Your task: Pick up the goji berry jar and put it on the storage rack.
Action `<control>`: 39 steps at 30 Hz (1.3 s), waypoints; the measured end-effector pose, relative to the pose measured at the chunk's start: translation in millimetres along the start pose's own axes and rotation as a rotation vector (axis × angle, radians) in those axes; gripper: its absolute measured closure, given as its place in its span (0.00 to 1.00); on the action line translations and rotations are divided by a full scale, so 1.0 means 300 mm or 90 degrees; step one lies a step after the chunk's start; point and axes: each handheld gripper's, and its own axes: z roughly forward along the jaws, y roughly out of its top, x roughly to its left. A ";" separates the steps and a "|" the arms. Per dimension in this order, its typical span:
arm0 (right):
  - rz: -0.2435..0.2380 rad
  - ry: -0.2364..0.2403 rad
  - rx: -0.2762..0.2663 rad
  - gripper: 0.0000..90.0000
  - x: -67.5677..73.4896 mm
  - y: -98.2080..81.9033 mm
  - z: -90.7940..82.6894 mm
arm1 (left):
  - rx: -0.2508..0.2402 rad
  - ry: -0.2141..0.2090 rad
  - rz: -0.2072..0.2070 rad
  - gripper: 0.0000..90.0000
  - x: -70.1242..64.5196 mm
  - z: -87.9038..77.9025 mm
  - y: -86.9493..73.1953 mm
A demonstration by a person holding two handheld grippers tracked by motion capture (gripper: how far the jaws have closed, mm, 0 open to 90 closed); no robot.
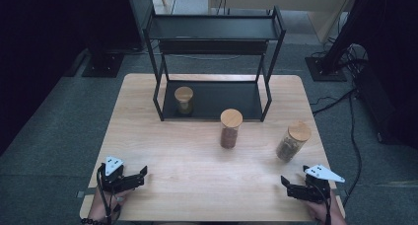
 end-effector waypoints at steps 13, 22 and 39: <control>-0.008 0.014 -0.014 0.06 0.070 0.030 0.029 | 0.006 0.002 0.005 0.01 -0.001 0.003 0.001; -0.019 0.024 -0.017 0.06 0.118 0.047 0.048 | 0.007 0.004 0.005 0.02 -0.003 0.003 0.001; -0.037 0.048 -0.022 0.06 0.194 0.097 0.087 | 0.007 -0.003 -0.005 0.02 0.003 0.004 0.001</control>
